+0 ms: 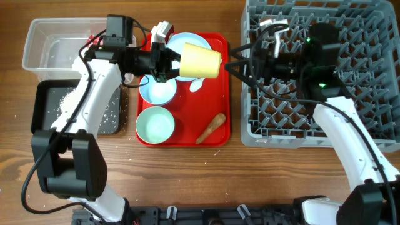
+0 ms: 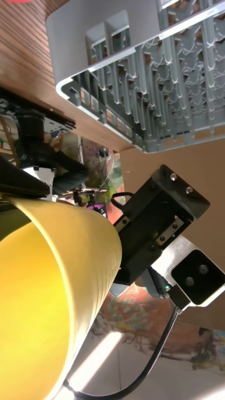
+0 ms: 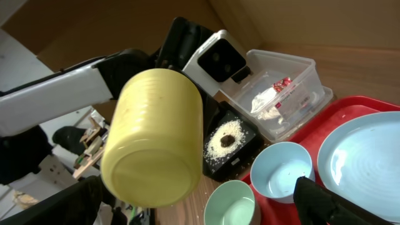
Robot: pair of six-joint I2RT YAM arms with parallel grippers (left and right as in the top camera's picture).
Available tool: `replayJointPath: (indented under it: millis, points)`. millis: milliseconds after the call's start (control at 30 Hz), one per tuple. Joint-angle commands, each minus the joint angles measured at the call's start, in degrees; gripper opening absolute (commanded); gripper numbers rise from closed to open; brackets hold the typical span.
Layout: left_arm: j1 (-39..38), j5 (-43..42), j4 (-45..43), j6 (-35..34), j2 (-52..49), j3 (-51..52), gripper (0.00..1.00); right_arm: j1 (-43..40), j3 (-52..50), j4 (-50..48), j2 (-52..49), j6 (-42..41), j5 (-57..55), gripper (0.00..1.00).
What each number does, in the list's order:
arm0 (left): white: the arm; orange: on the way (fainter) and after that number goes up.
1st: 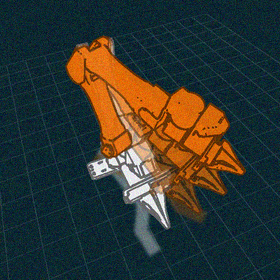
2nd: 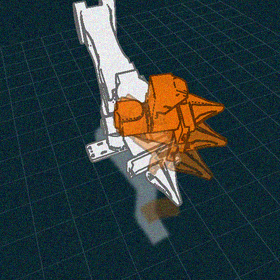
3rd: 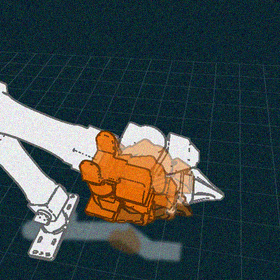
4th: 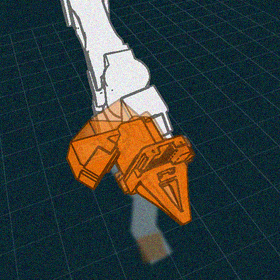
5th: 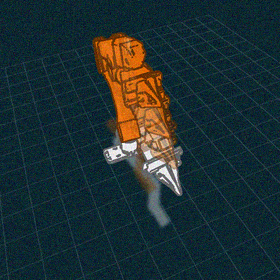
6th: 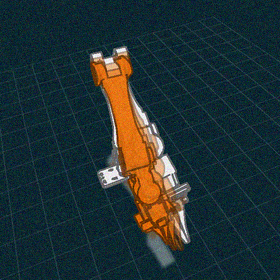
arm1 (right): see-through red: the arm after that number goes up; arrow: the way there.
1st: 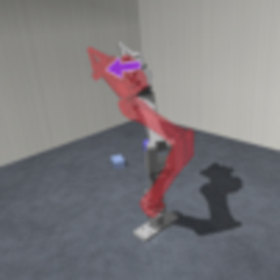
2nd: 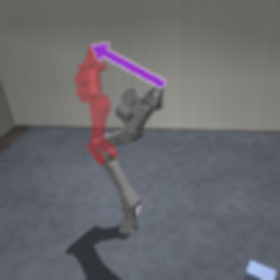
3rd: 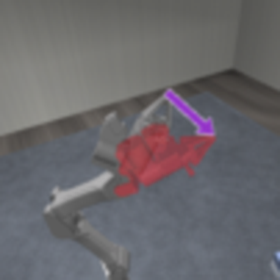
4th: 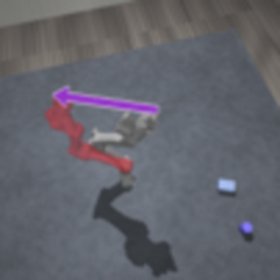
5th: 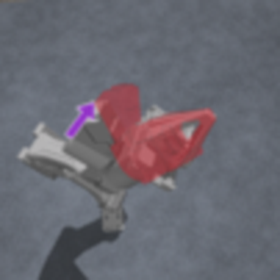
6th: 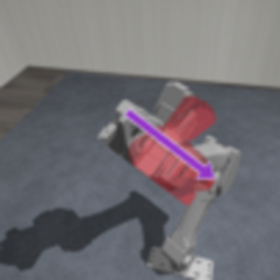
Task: Sort waste into correct bins and load items into the dishwasher rack
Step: 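Hand the yellow cup from the left gripper to the right gripper, then place the yellow cup into the dishwasher rack with the right gripper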
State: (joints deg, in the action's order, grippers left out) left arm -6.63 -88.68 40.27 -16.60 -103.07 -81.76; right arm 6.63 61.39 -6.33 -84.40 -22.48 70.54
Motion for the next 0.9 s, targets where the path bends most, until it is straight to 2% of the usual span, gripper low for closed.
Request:
replayJointPath:
  millis: [0,233,333,500,600,633,700,800,867]
  points:
    - [-0.3,-0.2,-0.4,1.0,1.0,-0.9,0.04,0.7,1.0,-0.8,-0.6,1.8,4.5,1.00]
    - [-1.8,-0.2,-0.3,1.0,1.0,-0.9,0.04,7.8,1.0,-3.8,-1.1,1.4,-3.0,1.00]
    - [-3.1,0.8,-0.3,1.0,1.0,-0.9,0.04,9.1,1.0,-4.0,-1.6,1.4,-3.9,0.96]
    - [-4.5,2.9,-0.3,1.0,1.0,-0.9,0.04,9.1,1.0,-7.0,-1.6,-0.2,-4.1,0.82]
    - [-4.5,2.9,-0.3,1.0,1.0,-0.9,0.04,9.1,1.0,-6.6,-1.6,-0.2,-4.1,0.67]
    - [-4.5,2.9,-0.3,1.0,1.0,-0.9,0.04,9.1,1.0,-6.5,-1.6,-0.2,-4.1,0.66]
    - [-4.5,2.8,-0.3,1.0,1.0,-0.9,0.04,9.1,1.0,-6.1,-1.6,-0.1,-4.1,0.68]
    - [-4.3,2.8,-0.4,1.0,1.0,-0.9,0.04,9.1,1.0,-2.4,-1.6,2.7,-4.5,0.85]
    - [-3.5,2.8,-0.3,0.9,1.0,-0.9,0.04,8.9,1.0,0.0,-1.6,3.5,-5.0,0.87]
